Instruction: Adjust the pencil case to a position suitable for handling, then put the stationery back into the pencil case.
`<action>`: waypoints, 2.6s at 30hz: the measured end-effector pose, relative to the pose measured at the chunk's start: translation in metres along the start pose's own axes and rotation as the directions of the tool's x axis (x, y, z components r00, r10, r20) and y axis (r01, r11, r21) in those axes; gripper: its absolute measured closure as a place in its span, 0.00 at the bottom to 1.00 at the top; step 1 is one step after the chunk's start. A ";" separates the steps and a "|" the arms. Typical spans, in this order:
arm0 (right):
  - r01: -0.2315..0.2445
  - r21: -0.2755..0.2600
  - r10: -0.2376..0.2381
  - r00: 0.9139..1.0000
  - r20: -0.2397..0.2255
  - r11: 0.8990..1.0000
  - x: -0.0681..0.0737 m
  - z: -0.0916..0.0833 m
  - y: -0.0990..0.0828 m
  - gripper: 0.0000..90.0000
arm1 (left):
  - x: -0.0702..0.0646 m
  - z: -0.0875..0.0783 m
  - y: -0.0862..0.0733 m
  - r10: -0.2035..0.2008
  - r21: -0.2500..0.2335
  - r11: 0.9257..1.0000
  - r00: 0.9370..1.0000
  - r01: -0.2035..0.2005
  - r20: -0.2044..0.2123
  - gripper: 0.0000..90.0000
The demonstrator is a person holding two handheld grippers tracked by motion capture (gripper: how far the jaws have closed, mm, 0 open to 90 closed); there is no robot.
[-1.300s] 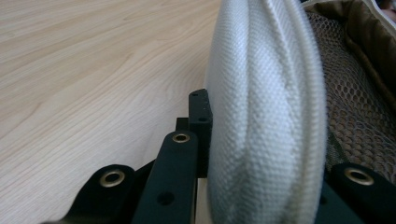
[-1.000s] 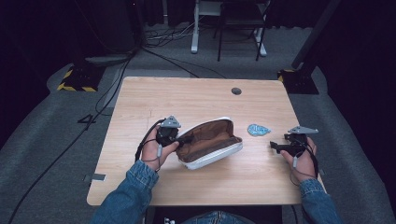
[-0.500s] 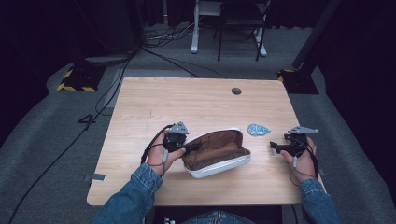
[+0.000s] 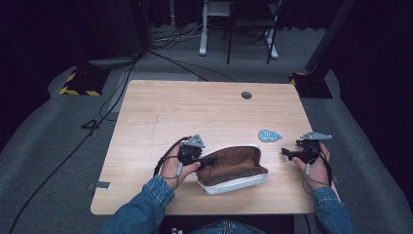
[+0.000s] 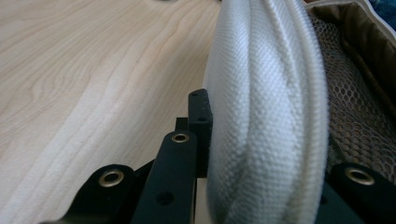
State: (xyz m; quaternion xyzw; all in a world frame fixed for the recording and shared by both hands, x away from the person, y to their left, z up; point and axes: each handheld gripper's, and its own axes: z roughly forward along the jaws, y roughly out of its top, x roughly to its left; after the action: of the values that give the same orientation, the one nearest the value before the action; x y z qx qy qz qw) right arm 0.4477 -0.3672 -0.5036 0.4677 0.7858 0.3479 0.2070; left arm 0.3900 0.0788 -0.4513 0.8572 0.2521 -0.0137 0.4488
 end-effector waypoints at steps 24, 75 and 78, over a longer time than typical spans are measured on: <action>0.002 0.000 -0.002 1.000 -0.002 1.000 0.000 0.000 0.000 0.19 | 0.006 0.013 -0.012 -0.008 0.120 0.993 0.998 0.015 -0.066 0.83; 0.039 0.043 -0.037 0.998 -0.054 0.998 0.000 -0.010 0.020 0.20 | -0.004 -0.073 -0.052 -0.021 0.012 1.000 0.945 0.026 -0.326 0.36; 0.048 0.041 -0.046 0.997 -0.063 0.998 0.000 -0.014 0.030 0.21 | -0.003 -0.075 -0.059 -0.035 0.029 0.998 0.936 0.048 -0.350 0.37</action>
State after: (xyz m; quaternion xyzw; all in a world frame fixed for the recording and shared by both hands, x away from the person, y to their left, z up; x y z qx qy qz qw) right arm 0.4559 -0.3631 -0.4721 0.4422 0.8098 0.3407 0.1805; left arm 0.3457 0.1636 -0.4501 0.8487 0.3455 0.1245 0.3806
